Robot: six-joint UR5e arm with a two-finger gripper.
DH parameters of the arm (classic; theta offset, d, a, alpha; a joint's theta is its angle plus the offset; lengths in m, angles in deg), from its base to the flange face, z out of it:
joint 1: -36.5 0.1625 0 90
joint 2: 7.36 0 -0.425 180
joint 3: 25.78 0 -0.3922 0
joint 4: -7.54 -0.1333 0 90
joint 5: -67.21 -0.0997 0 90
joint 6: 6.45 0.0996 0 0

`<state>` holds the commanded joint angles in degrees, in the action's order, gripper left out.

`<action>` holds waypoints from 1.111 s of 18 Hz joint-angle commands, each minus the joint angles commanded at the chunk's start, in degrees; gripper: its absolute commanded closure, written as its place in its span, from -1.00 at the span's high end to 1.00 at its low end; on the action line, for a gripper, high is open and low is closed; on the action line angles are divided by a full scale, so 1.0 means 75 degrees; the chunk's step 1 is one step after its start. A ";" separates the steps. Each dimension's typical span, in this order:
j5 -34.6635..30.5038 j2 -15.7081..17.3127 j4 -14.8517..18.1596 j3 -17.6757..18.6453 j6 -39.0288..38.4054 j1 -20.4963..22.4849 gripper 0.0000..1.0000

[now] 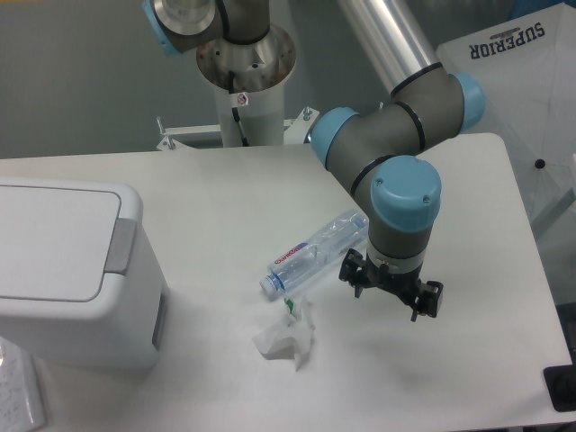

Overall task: Open the trash can
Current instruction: 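Lift the gripper from beside the clear bottle and move it over the trash can lid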

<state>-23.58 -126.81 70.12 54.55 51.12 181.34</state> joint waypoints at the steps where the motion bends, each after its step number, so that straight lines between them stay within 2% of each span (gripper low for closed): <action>1: 0.0012 0.0000 -0.0035 0.0070 0.0012 0.0000 1.00; 4: 0.0058 0.0059 -0.0047 0.0059 -0.0023 0.0012 1.00; 6: 0.0047 0.0059 -0.0279 0.0094 -0.0291 -0.0012 1.00; 9: 0.0164 0.0082 -0.0609 -0.0022 -0.1904 -0.0245 1.00; 11: 0.0420 0.0082 -0.0609 -0.0280 -0.2971 -0.0398 1.00; 13: 0.0888 0.0105 -0.0609 -0.0398 -0.3572 -0.0504 1.00; 15: 0.1474 0.0315 -0.0609 -0.0422 -0.3644 -0.0516 1.00; 20: 0.2201 0.0971 -0.0645 -0.0305 -0.3924 -0.0808 1.00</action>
<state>-7.07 -119.52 65.29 52.27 21.69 175.28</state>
